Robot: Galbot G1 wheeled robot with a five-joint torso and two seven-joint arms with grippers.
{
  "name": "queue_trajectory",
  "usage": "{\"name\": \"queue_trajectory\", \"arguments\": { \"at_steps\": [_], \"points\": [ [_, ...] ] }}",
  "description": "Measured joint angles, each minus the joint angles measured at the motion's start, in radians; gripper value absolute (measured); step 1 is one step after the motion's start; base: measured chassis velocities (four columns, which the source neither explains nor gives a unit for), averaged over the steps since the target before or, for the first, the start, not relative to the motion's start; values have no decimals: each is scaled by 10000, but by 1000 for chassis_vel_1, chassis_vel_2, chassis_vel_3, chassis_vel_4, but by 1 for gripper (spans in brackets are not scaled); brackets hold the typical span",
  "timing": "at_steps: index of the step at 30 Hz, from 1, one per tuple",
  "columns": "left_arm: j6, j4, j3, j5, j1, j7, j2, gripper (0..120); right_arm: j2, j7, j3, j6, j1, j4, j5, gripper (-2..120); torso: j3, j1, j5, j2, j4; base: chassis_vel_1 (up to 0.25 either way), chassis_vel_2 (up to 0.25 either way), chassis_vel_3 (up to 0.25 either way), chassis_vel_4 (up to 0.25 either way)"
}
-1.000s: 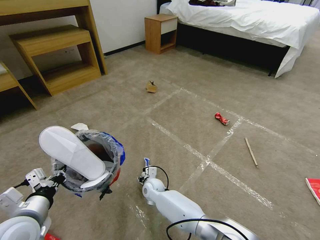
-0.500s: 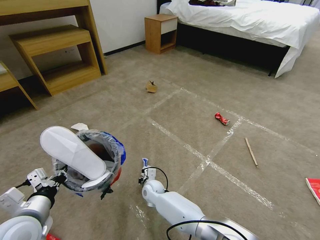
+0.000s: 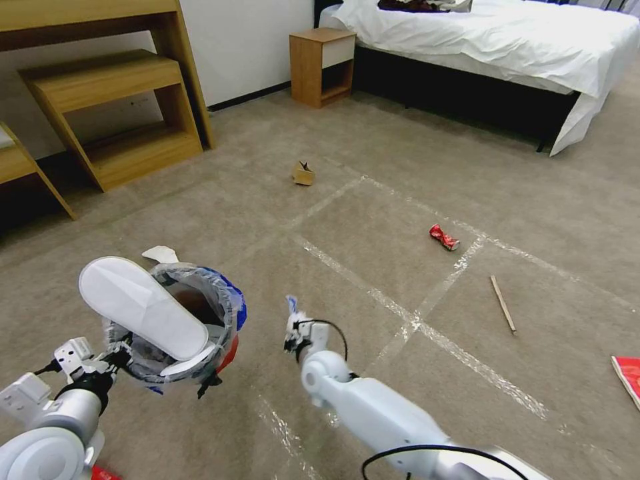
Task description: Pick up the trash bin and place the garbage on the floor into it.
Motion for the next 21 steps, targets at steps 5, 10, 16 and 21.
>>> {"name": "queue_trajectory", "arguments": {
  "at_steps": [5,10,16,21],
  "points": [
    [29,48,39,-42,-68,-9,75,1,-573,-633,545,588,-35,1144,-24,0,0,0,0,0,1,0,0,0,0],
    [52,110,53,-98,-139,-15,187,1,-1506,-1851,894,1583,136,2914,-52,0,0,1,-1,1,1,0,0,0,0],
    [90,126,83,-169,-214,-29,281,1,-2484,-2930,970,2425,507,4414,-25,0,0,0,-3,0,0,0,0,0,0],
    [167,148,208,-168,-296,-48,302,1,-3359,-3844,657,2912,1042,5731,269,0,1,1,-1,1,0,0,0,0,0]
  ]
}}
